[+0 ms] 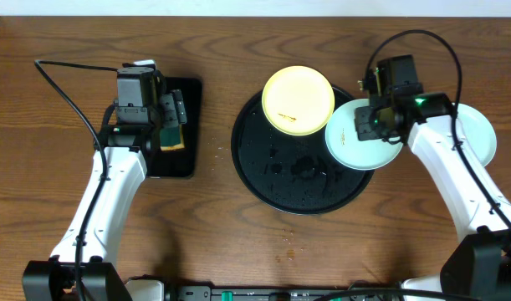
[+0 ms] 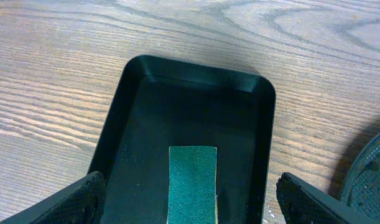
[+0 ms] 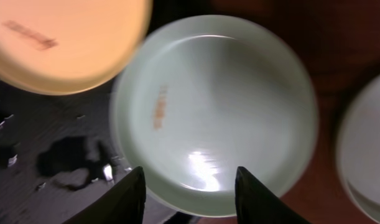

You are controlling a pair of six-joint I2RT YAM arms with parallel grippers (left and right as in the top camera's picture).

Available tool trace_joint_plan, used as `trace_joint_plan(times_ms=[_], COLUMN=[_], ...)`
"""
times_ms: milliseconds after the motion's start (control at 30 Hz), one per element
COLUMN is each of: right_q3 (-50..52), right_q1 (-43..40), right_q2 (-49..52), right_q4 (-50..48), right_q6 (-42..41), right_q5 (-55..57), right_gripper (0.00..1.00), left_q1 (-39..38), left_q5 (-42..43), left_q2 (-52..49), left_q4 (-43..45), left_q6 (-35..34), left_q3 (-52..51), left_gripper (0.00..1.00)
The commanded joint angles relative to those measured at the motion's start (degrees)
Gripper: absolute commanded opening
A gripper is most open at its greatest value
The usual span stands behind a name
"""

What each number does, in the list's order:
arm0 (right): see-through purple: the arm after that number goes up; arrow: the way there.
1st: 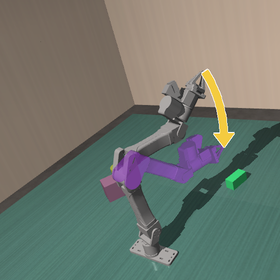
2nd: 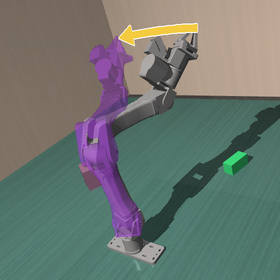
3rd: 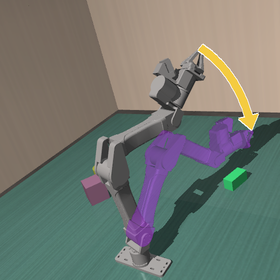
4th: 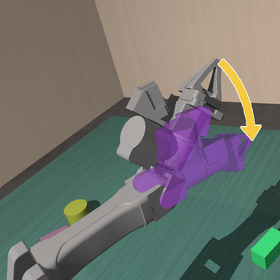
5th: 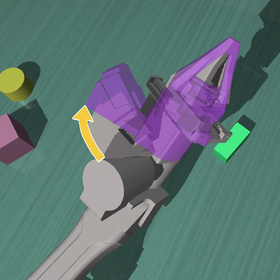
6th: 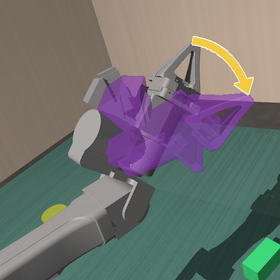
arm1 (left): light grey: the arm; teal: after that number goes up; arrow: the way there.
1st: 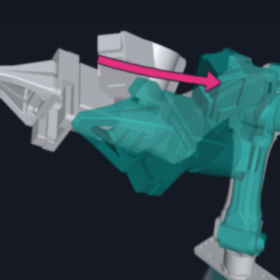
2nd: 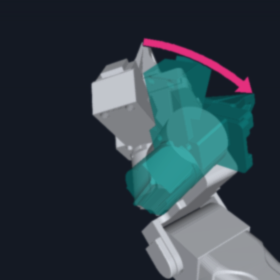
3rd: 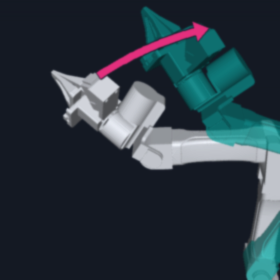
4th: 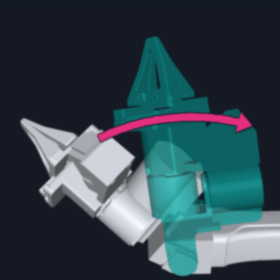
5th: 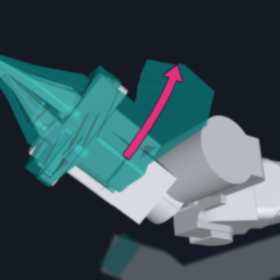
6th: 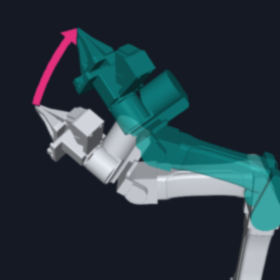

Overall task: Clean dirty plates on tray and stack at the side
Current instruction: 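Release the plate and move the right gripper to the other green plate, then grip the rim of the second pale green plate with the right gripper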

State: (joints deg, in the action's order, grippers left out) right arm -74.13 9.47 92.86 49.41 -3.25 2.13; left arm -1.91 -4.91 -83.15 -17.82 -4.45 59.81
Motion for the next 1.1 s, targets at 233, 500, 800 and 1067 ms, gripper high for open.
trace_joint_plan(times_ms=[233,500,800,1067], right_q3=[0.48,4.50,6.34,5.46], right_q1=[-11.10,-12.44,-12.46,-12.46], right_q2=[0.57,4.13,11.08,8.20], right_q4=[-1.42,-6.23,-7.93,-7.63], right_q6=[0.81,0.79,0.76,0.76], right_q5=[0.15,-1.36,-0.98,-0.46], right_gripper=[0.55,0.51,0.40,0.01], left_q1=[0.24,0.24,0.24,0.24], left_q5=[-0.72,-0.72,-0.72,-0.72], left_q2=[0.00,0.00,0.00,0.00], left_q4=[-0.11,-0.11,-0.11,-0.11], left_q6=[0.13,0.13,0.13,0.13], left_q3=[0.74,0.74,0.74,0.74], left_gripper=[0.88,0.88,0.88,0.88])
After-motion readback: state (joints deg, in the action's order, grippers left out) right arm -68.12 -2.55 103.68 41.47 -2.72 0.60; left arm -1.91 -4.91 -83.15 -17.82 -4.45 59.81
